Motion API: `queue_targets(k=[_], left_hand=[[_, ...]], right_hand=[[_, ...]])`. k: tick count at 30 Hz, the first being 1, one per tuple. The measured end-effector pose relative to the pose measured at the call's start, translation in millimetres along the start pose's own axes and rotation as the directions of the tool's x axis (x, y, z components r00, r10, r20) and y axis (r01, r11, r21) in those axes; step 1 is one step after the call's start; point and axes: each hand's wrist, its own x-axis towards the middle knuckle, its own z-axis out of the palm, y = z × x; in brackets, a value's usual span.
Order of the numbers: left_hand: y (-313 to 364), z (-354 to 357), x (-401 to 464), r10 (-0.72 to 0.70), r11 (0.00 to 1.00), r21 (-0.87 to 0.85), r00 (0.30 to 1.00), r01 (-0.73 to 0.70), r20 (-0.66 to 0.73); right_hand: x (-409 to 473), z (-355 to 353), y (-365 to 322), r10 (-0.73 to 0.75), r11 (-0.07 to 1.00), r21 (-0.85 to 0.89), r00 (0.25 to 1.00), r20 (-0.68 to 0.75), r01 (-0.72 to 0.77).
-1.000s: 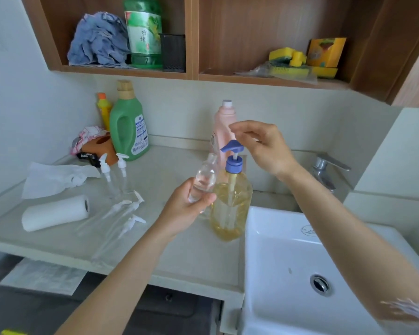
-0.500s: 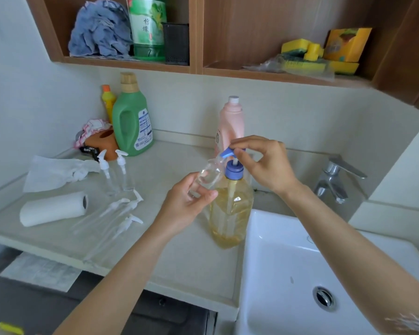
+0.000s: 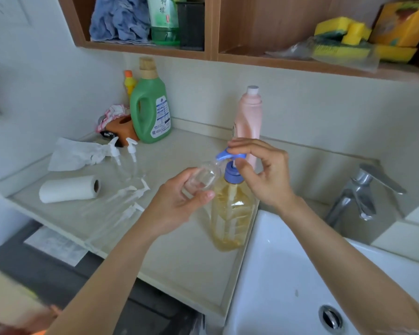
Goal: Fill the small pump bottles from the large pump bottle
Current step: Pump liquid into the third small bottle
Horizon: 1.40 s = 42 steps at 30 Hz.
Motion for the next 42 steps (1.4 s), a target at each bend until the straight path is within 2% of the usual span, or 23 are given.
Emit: queue_targets(k=[4, 8, 14, 19, 23, 31, 37, 42], left_hand=[[2, -4, 2, 0.002, 0.996, 0.094, 1.000, 0.001, -0.027], [-1, -9, 5, -0.053, 0.981, 0.186, 0.997, 0.062, -0.049], [-5, -2, -1, -0.100, 0.984, 0.134, 0.989, 0.115, -0.111], [3, 6, -8, -0.127, 0.992, -0.009, 0.985, 0.127, -0.118], [7, 8, -7, -0.120, 0.993, -0.008, 0.984, 0.120, -0.133], [10, 9, -6, -0.100, 0.995, -0.007, 0.983, 0.100, -0.153], [12, 8, -9, -0.112, 0.994, -0.004, 0.983, 0.113, -0.148], [13, 9, -7, -0.112, 0.994, -0.019, 0.982, 0.110, -0.155]], right_hand=[[2, 4, 5, -0.048, 0.997, 0.055, 0.998, -0.047, 0.051], [-4, 12, 16, -0.064, 0.996, 0.054, 0.993, -0.095, 0.069], [-19, 20, 19, -0.078, 0.996, 0.042, 0.990, -0.114, 0.083], [-13, 12, 8, -0.063, 0.997, 0.035, 0.994, -0.084, 0.066], [-2, 10, 2, -0.089, 0.996, 0.015, 0.993, -0.079, 0.090], [-11, 19, 12, -0.075, 0.995, 0.058, 0.982, -0.175, 0.086], [-18, 23, 19, -0.139, 0.986, 0.072, 0.983, -0.118, 0.148], [-21, 24, 18, -0.111, 0.992, 0.048, 0.983, -0.143, 0.119]])
